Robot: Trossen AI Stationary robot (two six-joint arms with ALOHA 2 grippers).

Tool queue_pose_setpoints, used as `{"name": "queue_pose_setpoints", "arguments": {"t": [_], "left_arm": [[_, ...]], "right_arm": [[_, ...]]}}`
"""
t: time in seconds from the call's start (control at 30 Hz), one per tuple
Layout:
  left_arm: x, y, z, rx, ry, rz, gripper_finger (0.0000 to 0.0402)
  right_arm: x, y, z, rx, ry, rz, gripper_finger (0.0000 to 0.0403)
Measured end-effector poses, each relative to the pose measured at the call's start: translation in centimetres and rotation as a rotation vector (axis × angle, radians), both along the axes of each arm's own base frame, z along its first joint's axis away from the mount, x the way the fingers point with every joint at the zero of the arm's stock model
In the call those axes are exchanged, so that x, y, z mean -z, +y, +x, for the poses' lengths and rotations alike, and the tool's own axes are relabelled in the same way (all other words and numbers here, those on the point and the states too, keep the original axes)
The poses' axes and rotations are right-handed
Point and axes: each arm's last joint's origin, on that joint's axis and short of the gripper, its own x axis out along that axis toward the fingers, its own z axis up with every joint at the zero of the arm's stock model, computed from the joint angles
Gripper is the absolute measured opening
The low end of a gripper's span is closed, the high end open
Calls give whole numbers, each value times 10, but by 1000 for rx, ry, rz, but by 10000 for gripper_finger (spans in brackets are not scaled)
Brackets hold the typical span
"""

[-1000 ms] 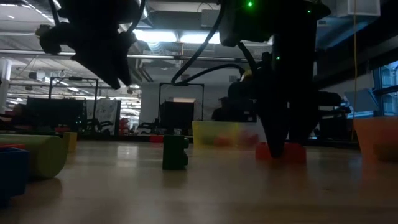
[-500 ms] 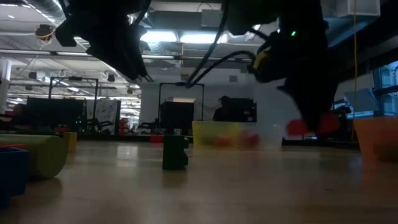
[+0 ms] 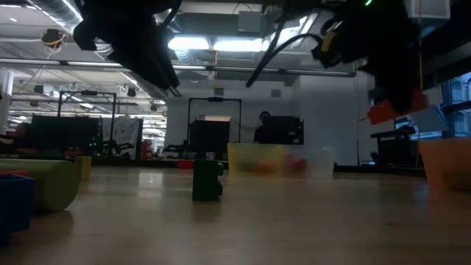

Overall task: Sort blocks by size
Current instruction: Put the orange rectangular game piece into the orange bin, then put the green rectangular game piece into the orange bin

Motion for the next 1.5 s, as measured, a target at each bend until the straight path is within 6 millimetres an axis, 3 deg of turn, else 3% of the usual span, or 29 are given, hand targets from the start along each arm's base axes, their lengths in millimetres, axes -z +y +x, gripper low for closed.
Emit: {"name": "queue_pose_setpoints", "arguments": {"t": [0.2,0.43,0.57,0.9,1.03,1.23,1.5], "left_arm": [[-2,-1,3,12,-34,0,157],[-11,3,14,32,-153,3,157],[-16,11,20,-10,-237,-49,157],[-18,27,25,-73,-272,-70,157],[-20,28,31,-27,-325,-191,157],[-14,18,40,129,-317,-368,157],[1,2,57,127,-351,-492,157]], "right_arm": [[-6,6,-30,-61,0,2,140],[-3,8,-84,-18,57,-9,140],[-1,12,-101,-22,74,0,164],[9,22,-116,-98,112,-30,211],[9,23,-116,-97,112,-23,213],[9,20,-114,-133,69,-98,214],[11,19,-107,-208,-42,-178,215]]}}
